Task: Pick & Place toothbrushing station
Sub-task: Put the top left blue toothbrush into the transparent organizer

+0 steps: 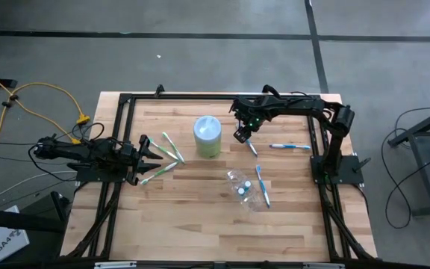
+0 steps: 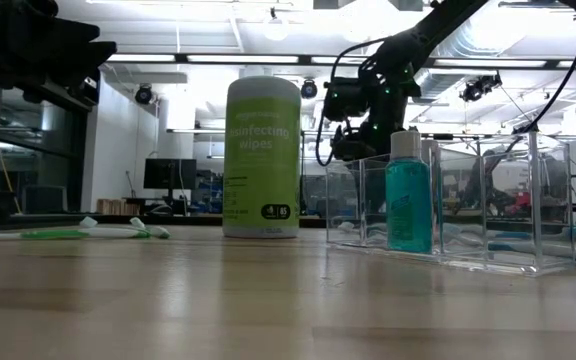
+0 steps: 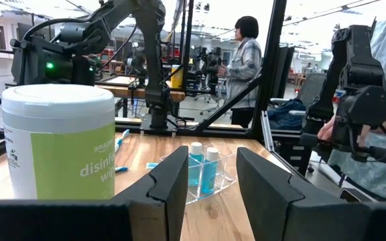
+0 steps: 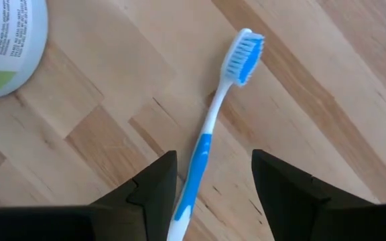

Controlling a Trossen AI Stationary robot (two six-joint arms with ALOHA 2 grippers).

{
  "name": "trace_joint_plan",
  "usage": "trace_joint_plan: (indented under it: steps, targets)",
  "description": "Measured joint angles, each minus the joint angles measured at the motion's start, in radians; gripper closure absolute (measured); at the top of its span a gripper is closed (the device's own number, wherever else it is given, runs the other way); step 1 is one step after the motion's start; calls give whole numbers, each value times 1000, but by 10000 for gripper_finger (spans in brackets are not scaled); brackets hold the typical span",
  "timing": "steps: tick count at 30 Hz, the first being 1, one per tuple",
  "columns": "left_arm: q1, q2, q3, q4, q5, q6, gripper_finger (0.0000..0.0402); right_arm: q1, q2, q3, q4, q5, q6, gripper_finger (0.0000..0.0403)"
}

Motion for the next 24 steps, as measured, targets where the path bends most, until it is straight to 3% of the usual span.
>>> trace_joint_plan:
  steps: [17, 24]
  targets:
    - [0, 0, 0, 60, 0, 0, 277, 2, 0, 0, 13, 3, 2, 218]
    - [0, 0, 0, 26, -40, -203, 277, 2, 0, 0, 20, 1, 2, 218]
